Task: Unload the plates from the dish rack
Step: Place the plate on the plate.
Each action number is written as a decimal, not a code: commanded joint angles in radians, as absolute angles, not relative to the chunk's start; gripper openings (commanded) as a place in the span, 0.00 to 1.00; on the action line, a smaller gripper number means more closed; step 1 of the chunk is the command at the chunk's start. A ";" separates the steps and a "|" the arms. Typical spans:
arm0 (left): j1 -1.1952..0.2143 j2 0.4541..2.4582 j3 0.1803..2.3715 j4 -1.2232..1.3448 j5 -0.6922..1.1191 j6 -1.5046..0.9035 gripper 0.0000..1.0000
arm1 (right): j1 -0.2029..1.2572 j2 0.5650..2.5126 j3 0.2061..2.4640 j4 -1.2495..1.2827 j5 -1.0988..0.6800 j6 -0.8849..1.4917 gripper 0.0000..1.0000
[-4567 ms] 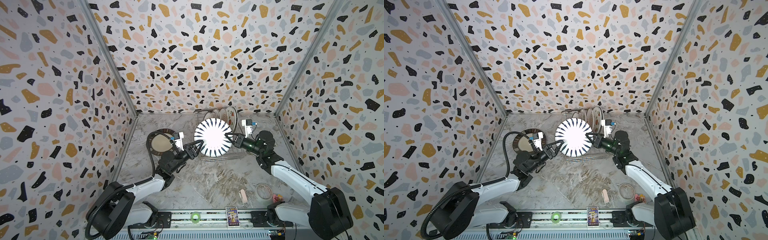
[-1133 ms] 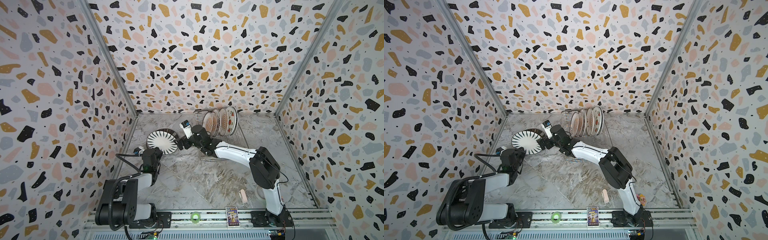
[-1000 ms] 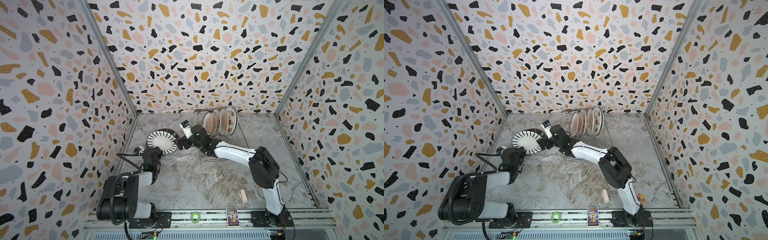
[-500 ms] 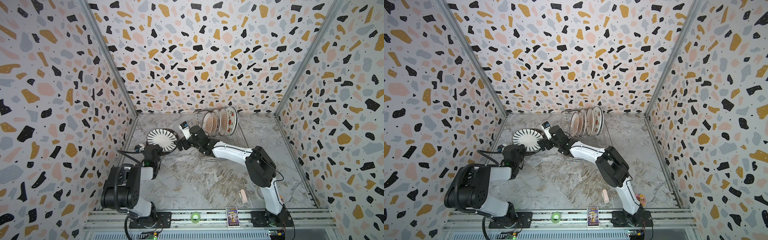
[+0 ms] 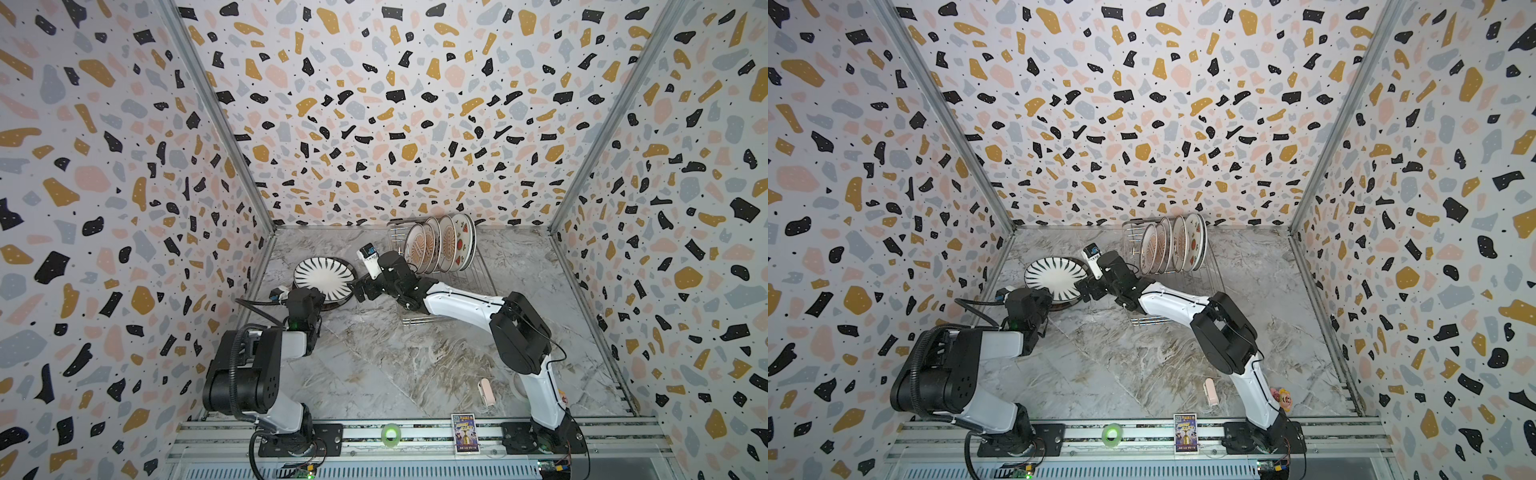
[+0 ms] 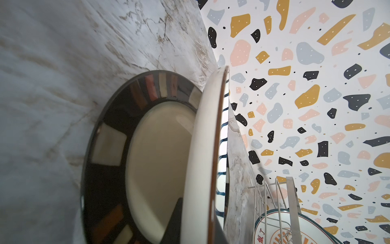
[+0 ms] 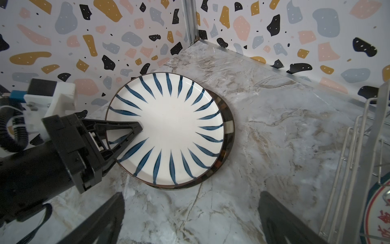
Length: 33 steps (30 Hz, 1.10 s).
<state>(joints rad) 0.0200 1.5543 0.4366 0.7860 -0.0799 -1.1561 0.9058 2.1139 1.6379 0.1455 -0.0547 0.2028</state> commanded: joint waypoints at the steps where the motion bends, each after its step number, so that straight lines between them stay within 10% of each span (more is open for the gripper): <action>1: 0.028 1.566 0.459 0.817 -0.085 -1.126 0.17 | 0.912 2.107 1.677 0.132 -0.045 0.200 1.00; 33: 0.037 1.490 0.478 0.610 -0.342 -1.046 0.53 | 0.943 2.077 1.677 0.109 -0.009 0.184 1.00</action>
<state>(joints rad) 0.0345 1.5311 0.4587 0.6094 -0.2794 -1.0649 0.9375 2.1139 1.6394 0.1261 -0.0280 0.1963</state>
